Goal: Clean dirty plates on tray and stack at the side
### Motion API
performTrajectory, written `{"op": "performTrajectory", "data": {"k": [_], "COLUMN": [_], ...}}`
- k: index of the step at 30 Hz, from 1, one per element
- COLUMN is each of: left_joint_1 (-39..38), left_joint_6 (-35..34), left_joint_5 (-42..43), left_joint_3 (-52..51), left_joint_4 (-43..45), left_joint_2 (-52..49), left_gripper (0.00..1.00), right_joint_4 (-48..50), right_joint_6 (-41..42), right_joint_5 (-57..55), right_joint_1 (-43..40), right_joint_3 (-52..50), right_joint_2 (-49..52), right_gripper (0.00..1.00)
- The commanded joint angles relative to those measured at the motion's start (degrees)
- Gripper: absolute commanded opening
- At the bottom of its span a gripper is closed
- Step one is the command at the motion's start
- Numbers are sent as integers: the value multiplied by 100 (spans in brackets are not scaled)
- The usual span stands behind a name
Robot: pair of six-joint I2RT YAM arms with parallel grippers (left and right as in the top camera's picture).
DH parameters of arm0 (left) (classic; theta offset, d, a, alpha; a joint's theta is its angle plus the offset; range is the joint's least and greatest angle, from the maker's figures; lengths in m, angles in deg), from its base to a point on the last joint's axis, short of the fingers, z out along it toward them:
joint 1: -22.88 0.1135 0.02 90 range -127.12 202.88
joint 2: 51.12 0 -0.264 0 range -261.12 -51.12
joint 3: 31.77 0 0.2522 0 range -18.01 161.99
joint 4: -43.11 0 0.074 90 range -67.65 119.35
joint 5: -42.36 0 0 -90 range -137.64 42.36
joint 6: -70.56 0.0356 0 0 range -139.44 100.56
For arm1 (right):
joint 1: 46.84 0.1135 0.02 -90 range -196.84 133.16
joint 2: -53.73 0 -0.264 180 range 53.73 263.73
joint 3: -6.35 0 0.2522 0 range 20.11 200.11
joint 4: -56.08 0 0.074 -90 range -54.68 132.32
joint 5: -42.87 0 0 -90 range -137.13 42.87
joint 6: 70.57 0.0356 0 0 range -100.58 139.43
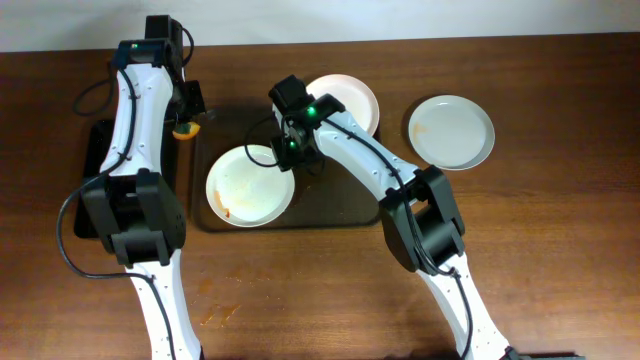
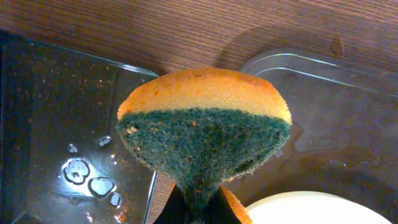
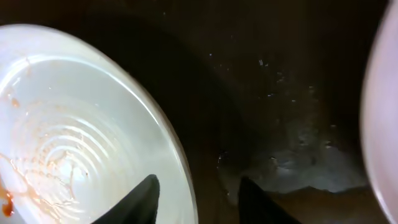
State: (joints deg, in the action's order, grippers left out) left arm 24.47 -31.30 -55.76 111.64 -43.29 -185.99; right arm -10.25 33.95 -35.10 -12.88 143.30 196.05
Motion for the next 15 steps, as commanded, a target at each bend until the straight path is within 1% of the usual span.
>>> {"op": "performTrajectory", "data": {"k": [1, 2, 3, 6, 7, 15], "left_joint_1": [20, 20, 20, 20, 20, 17], "left_joint_6": [-74, -74, -74, -74, -74, -76], "left_joint_5": [195, 192, 195, 192, 192, 195], "left_joint_3": [90, 90, 90, 90, 90, 90], "left_joint_4": [15, 15, 15, -20, -24, 42], "left_joint_2": [-46, -46, -46, -46, -46, -46], "left_gripper": [0, 1, 0, 0, 1, 0], "right_joint_4": [35, 74, 111, 188, 184, 133], "right_joint_6": [-13, -9, 118, 400, 422, 656], "right_joint_5": [146, 142, 98, -35, -90, -107], "right_joint_1": [35, 55, 83, 179, 205, 208], "right_joint_3": [-2, -2, -2, -4, -4, -2], "right_joint_2": [111, 127, 138, 186, 208, 334], "right_gripper": [31, 26, 25, 15, 13, 14]}}
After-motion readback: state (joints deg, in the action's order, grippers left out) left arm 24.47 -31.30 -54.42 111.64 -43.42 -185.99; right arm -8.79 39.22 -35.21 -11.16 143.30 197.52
